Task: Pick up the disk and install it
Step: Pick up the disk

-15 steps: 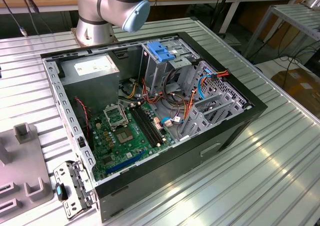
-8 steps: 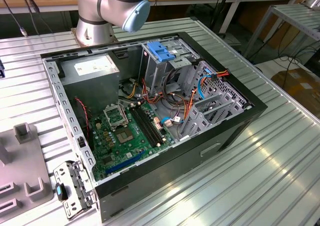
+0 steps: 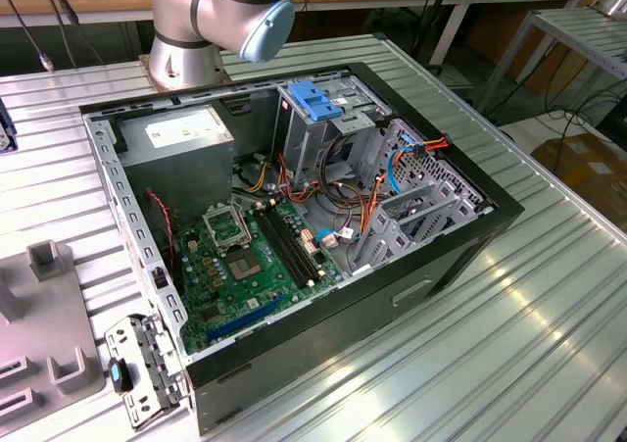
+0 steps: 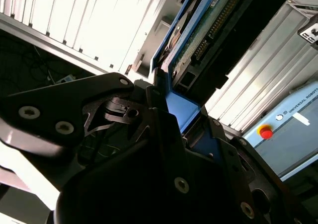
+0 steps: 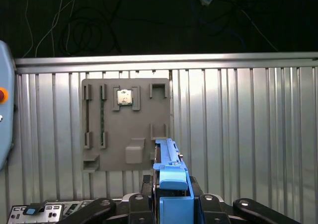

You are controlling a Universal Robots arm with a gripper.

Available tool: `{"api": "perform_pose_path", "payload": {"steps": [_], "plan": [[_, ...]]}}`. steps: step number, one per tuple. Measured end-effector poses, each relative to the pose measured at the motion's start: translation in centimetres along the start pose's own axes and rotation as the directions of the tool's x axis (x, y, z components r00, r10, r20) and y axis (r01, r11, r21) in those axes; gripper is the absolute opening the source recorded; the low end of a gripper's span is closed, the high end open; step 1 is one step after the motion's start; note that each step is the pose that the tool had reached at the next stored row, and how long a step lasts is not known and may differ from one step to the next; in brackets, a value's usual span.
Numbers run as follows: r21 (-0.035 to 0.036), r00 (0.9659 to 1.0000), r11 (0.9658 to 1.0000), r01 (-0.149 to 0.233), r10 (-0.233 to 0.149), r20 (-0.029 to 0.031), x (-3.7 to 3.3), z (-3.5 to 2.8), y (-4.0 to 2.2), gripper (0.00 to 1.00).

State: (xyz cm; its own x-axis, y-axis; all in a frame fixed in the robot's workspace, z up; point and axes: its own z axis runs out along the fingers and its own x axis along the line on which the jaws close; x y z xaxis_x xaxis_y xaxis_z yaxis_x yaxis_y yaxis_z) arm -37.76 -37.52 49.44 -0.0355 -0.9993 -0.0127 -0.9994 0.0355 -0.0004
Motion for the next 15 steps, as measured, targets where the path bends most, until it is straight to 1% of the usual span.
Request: {"api": "perform_pose_path", "payload": {"steps": [15], "plan": [[-0.0001, 1.0000, 1.0000, 0.000, 0.000, 0.0000, -0.04, 0.00, -1.27, 0.37]]}}
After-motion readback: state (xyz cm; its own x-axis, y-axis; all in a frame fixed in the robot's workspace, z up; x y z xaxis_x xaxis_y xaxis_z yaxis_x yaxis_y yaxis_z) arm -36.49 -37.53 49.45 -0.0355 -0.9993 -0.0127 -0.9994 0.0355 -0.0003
